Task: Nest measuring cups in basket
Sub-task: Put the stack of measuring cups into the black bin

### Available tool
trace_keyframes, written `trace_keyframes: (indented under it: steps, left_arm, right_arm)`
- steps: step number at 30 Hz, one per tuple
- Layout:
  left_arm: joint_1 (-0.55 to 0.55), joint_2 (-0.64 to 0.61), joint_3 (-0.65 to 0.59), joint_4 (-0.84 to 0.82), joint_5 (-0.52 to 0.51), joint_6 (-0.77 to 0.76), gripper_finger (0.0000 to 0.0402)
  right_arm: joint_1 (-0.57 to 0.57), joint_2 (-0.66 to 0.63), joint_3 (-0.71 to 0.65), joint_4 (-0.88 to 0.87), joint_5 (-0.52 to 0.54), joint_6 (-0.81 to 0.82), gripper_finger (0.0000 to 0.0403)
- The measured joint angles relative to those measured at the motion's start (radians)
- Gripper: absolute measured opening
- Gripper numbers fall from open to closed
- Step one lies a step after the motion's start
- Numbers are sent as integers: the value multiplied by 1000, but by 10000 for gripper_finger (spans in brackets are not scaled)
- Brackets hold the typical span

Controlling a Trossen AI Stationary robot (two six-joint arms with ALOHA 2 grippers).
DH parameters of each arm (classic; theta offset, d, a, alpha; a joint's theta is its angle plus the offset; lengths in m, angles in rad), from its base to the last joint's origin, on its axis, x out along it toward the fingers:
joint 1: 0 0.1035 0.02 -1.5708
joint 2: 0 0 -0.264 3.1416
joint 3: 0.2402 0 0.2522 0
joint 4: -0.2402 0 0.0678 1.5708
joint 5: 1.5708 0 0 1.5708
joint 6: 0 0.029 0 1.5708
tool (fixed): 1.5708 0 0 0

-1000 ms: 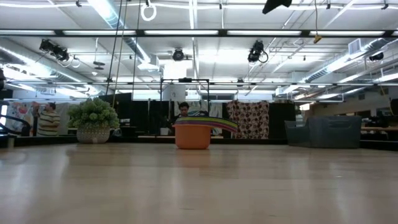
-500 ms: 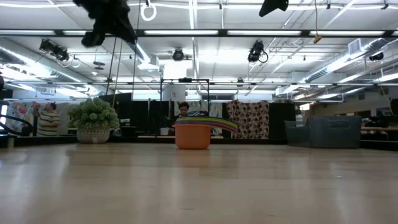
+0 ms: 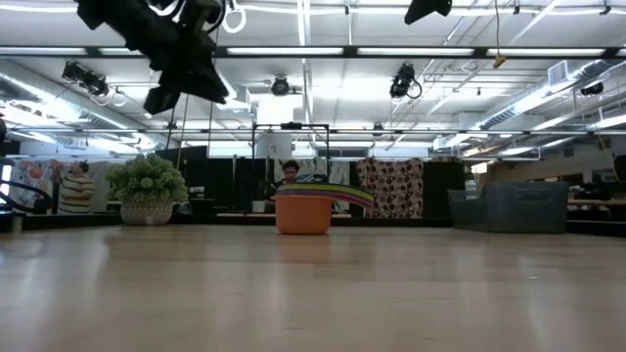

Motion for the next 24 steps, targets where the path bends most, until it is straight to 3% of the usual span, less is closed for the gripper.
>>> trace_keyframes:
  steps: [6, 13, 18, 24]
  left_arm:
    - [2, 25, -2, 51, 28, 3, 94]
    - [3, 60, -1, 56, -135, -75, 138]
    - [11, 94, -2, 43, -71, -177, 148]
    - [9, 98, -2, 50, -24, -181, 149]
  right_arm:
    - [0, 0, 0, 0, -1, 0, 45]
    - [0, 0, 0, 0, -1, 0, 45]
    - [0, 0, 0, 0, -1, 0, 45]
    - [0, 0, 0, 0, 0, 0, 45]
